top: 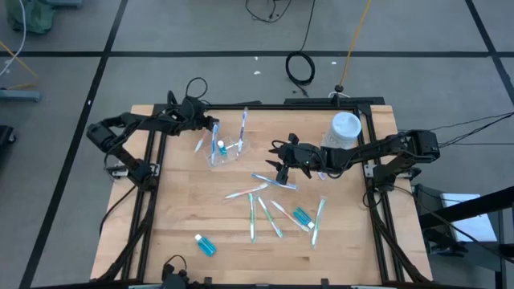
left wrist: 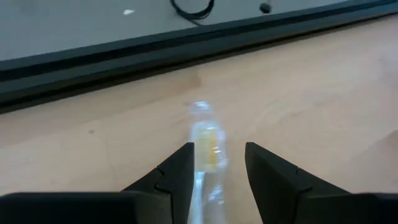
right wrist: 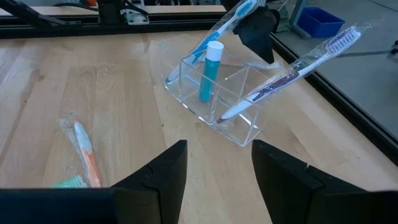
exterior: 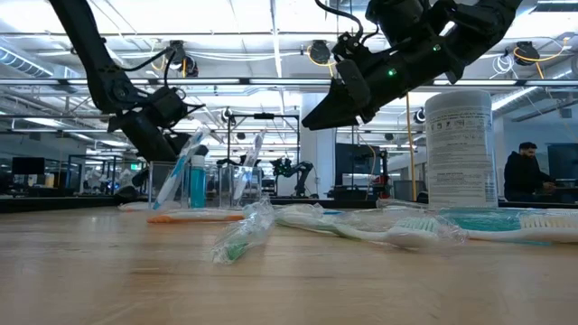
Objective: Pick & Place toothbrushing station
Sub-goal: Put the top left orange toothbrush into the transparent organizer
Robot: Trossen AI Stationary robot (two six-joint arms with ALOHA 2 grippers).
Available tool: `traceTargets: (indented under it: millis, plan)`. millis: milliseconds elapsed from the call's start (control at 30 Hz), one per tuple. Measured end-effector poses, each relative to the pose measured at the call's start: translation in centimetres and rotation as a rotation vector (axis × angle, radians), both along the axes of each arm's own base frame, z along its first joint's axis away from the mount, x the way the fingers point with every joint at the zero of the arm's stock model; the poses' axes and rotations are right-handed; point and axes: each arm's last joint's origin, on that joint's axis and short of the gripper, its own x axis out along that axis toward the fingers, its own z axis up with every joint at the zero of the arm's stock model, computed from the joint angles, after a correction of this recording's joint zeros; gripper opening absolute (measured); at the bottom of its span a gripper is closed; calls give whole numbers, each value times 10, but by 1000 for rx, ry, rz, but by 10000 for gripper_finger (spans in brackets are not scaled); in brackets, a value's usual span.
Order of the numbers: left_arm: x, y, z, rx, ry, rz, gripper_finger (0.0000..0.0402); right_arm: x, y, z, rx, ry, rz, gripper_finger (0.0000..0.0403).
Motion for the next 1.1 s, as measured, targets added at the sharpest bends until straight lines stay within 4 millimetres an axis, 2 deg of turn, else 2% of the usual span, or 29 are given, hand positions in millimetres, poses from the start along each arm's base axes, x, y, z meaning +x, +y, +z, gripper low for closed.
traceTargets:
  millis: [133, 400, 633, 733, 867, 967, 1100]
  plan:
    - [-2, -1, -3, -27, 25, 28, 122, 0, 0, 0, 0, 2, 0, 171]
    - [-10, -1, -6, -73, 59, 21, 10, 0, 0, 0, 0, 2, 0, 171]
    - [-10, -1, -2, -64, 40, 25, 6, 0, 0, 0, 0, 3, 0, 171]
    - [-11, -3, 14, -25, -4, 32, 5, 0, 0, 0, 1, 3, 0, 171]
    - [-15, -12, 46, 73, -66, 35, 3, 0, 0, 0, 2, 3, -1, 171]
    - [-19, -25, 73, 155, -112, 46, 3, 0, 0, 0, 12, 0, -5, 171]
    - [-23, -53, 106, 265, -166, 32, 2, 0, 1, -1, 15, 9, -4, 171]
